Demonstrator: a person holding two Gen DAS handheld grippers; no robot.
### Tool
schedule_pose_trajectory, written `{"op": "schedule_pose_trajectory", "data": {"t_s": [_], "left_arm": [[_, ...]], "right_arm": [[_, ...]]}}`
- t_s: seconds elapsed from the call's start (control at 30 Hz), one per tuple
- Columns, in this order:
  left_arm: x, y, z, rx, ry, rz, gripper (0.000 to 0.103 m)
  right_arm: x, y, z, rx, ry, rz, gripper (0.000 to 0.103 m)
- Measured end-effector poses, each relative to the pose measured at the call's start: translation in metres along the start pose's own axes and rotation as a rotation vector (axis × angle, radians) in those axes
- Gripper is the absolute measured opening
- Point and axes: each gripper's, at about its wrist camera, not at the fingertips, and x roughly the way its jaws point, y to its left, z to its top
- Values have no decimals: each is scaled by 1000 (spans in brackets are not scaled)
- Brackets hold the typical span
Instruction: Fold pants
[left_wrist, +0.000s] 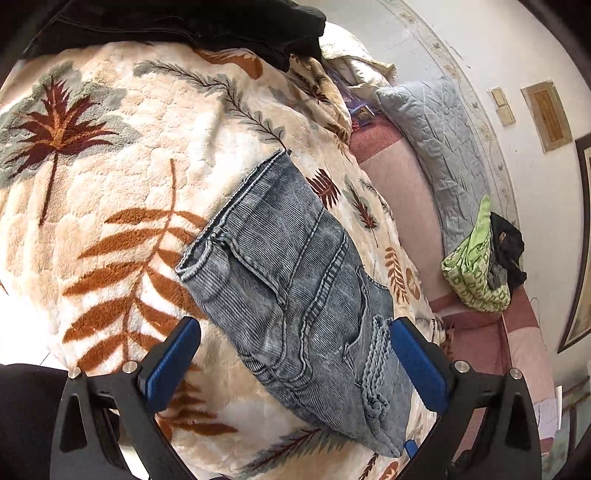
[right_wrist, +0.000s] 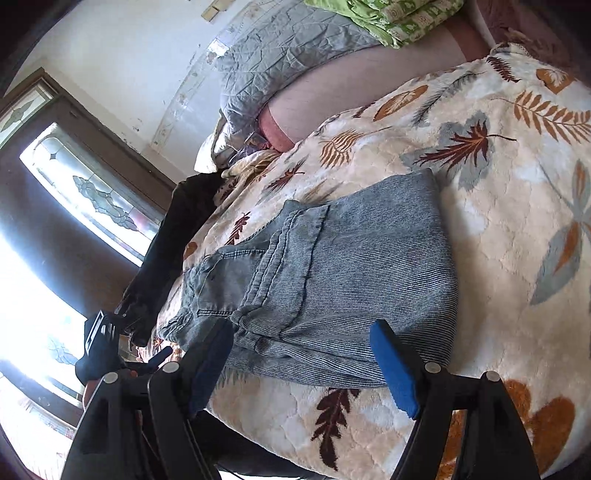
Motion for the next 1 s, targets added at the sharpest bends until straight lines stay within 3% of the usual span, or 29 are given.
{"op": "schedule_pose_trajectory", "data": {"t_s": [0.17, 0.27, 0.37, 0.57, 0.67, 0.83, 1.0], "left_arm": [[14, 8, 10, -48, 17, -37, 101], [19, 10, 13, -48, 4, -40, 101], [21, 3, 11, 20, -16, -1, 101], [30, -22, -4, 229, -58, 154, 101], [31, -22, -4, 244, -60, 169, 101], [31, -23, -5, 253, -60, 181, 101], [32, -25, -6, 265, -64, 202, 101]], "right_arm": [[-6, 12, 0, -40, -46, 19, 79], [4, 20, -3, -69, -18, 0, 79], [16, 25, -8, -106, 15, -35, 79], [33, 38, -14, -175, 50, -105, 79], [42, 40, -18, -184, 70, -135, 79], [35, 36, -18, -118, -20, -173, 79], [29, 34, -18, -103, -47, -199, 79]]}}
